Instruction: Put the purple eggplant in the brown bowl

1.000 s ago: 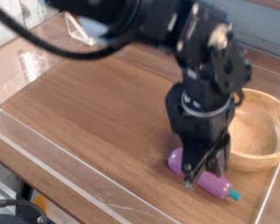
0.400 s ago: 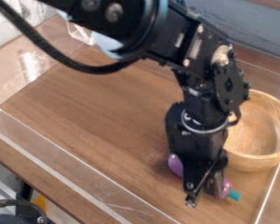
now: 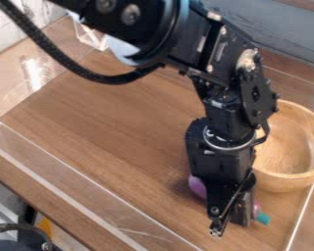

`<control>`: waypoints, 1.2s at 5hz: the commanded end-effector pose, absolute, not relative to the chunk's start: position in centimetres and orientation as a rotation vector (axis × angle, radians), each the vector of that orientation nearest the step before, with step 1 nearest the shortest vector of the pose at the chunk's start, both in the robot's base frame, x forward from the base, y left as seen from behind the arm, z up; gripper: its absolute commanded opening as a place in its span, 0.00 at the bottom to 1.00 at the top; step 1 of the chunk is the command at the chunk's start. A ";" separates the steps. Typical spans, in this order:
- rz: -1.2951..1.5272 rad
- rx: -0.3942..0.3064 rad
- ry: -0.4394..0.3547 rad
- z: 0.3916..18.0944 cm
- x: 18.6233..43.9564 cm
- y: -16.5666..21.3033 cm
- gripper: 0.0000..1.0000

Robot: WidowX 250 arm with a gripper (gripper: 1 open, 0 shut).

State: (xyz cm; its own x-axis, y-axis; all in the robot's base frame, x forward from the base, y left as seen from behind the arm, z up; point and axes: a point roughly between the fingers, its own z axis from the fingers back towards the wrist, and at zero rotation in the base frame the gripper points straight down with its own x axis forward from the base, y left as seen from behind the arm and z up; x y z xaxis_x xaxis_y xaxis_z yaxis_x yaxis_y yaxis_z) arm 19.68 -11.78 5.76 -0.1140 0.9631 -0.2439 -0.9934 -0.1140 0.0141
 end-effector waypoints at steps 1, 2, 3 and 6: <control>1.686 -0.236 0.200 6.4 20.4 -11.9 0.00; 1.690 -0.236 0.210 6.3 20.4 -11.9 0.00; 1.693 -0.237 0.219 6.3 20.4 -11.8 0.00; 1.701 -0.243 0.248 6.0 20.3 -11.7 0.00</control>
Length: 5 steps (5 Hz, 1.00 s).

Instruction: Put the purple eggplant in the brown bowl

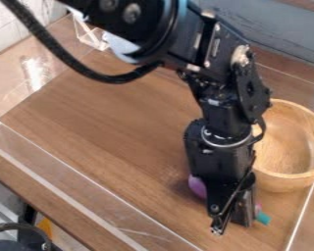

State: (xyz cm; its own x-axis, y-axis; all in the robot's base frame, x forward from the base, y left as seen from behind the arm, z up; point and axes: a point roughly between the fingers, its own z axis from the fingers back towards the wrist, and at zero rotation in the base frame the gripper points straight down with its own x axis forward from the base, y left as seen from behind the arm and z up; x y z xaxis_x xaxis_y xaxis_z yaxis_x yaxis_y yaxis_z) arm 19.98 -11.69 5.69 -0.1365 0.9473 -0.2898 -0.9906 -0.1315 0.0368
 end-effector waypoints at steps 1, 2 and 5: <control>1.704 -0.245 0.256 6.0 20.2 -11.6 0.00; 1.707 -0.247 0.263 5.9 20.1 -11.6 0.00; 1.722 -0.252 0.289 5.8 20.0 -11.4 0.00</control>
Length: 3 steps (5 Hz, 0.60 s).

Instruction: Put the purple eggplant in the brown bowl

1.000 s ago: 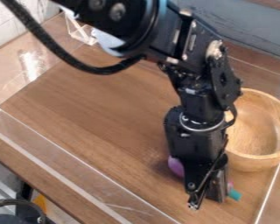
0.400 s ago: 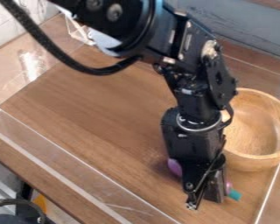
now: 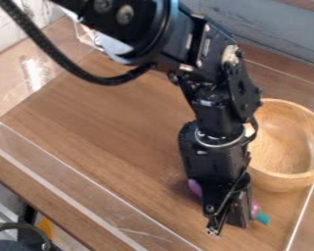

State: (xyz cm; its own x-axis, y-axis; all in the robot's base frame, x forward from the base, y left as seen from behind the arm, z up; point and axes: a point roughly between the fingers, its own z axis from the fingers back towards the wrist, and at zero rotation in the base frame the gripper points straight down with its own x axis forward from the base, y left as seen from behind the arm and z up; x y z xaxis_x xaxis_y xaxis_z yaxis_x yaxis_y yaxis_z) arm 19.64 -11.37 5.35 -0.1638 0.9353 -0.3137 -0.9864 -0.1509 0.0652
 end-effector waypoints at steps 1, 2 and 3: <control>1.726 -0.253 0.296 5.7 19.9 -11.3 0.00; 1.727 -0.250 0.297 6.0 19.9 -11.3 0.00; 1.728 -0.246 0.298 6.3 19.8 -11.2 0.00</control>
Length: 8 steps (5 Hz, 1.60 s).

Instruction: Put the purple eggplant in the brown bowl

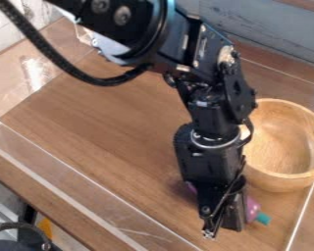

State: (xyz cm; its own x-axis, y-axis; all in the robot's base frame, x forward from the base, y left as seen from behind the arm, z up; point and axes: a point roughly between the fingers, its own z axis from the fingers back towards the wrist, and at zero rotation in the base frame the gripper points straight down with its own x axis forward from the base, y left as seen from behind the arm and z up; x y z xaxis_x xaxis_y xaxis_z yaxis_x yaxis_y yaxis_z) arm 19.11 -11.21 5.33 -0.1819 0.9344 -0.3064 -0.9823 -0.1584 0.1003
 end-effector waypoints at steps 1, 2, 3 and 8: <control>1.730 -0.244 0.299 6.6 19.8 -11.2 0.00; 1.731 -0.242 0.300 6.8 19.8 -11.1 0.00; 1.734 -0.241 0.301 7.0 19.7 -11.1 0.00; 1.750 -0.230 0.308 8.0 19.7 -10.9 0.00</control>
State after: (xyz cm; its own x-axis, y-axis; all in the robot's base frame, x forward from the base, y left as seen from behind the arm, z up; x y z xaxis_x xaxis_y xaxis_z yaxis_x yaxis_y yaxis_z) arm 18.87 -10.85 6.82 -0.2052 0.9335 -0.2939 -0.9763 -0.1743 0.1282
